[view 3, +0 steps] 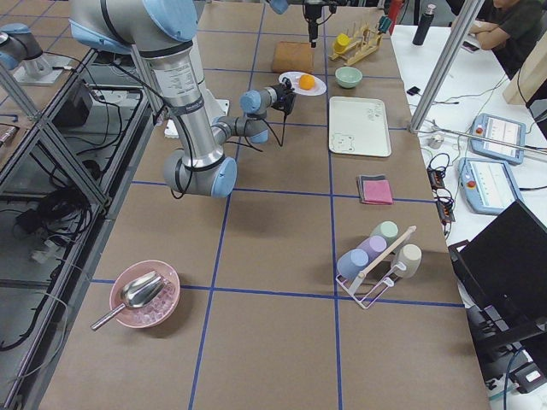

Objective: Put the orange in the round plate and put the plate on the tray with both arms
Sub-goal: 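Slide the plate onto the cream tray with the right gripper while the left retracts, then open the right gripper to release the plate on the tray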

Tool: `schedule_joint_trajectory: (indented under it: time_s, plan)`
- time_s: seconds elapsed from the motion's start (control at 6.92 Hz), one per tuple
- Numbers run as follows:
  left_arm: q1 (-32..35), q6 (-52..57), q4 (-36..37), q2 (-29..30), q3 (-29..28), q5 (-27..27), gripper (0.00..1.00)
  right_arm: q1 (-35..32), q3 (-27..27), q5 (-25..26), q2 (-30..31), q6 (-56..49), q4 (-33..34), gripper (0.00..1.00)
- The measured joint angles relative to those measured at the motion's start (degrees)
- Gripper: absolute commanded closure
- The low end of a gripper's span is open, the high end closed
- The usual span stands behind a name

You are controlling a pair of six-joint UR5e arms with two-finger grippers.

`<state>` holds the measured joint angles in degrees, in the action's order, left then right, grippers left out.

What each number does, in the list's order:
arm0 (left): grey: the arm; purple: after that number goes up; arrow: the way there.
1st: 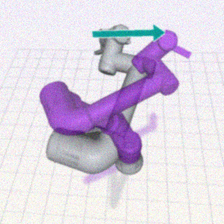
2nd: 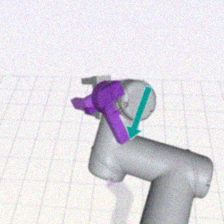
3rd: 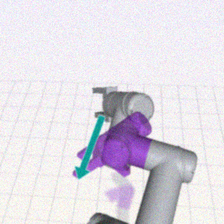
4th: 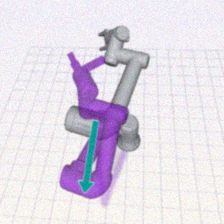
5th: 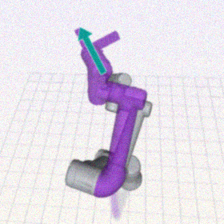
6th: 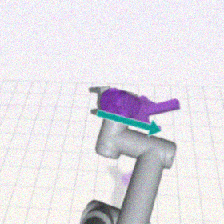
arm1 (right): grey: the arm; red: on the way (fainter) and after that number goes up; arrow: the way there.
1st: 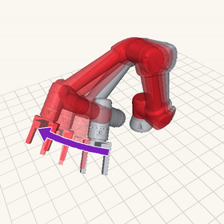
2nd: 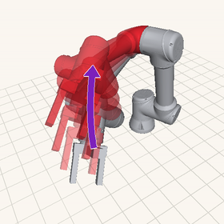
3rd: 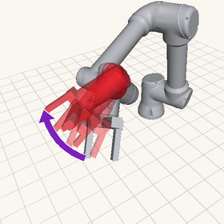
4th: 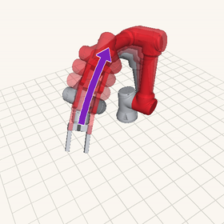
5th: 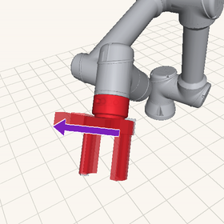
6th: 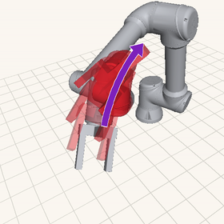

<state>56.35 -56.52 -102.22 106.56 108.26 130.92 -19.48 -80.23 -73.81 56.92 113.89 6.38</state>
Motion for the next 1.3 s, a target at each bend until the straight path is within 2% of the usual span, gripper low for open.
schedule_joint_trajectory:
  time_s: [0.14, 0.43, 0.72, 1.01, 1.16, 1.3]
  plan:
    - [2.2, 8.0, 0.0, -2.7, -0.3, -0.2, 0.02, -2.4, 2.5, 3.2, -1.9, 3.6, 1.4, 1.0]
    - [6.2, 21.2, -0.1, -6.4, -2.1, -0.3, 0.02, -6.5, 6.5, 7.7, -7.3, 9.8, 12.6, 1.0]
    - [7.8, 25.8, -0.3, -7.0, -3.8, -0.3, 0.02, -7.7, 8.9, 10.1, -10.7, 14.0, 25.0, 1.0]
    - [8.1, 26.6, -0.4, -7.3, -4.1, -0.3, 0.02, -7.8, 12.4, 10.5, -12.6, 16.7, 28.0, 1.0]
    - [8.1, 26.7, -0.4, -7.4, -4.1, -0.3, 0.02, -7.8, 13.6, 10.6, -13.0, 17.8, 28.3, 0.46]
    - [8.2, 26.7, -0.4, -7.4, -4.1, -0.3, 0.02, -7.8, 14.3, 10.5, -13.2, 18.1, 29.0, 0.02]
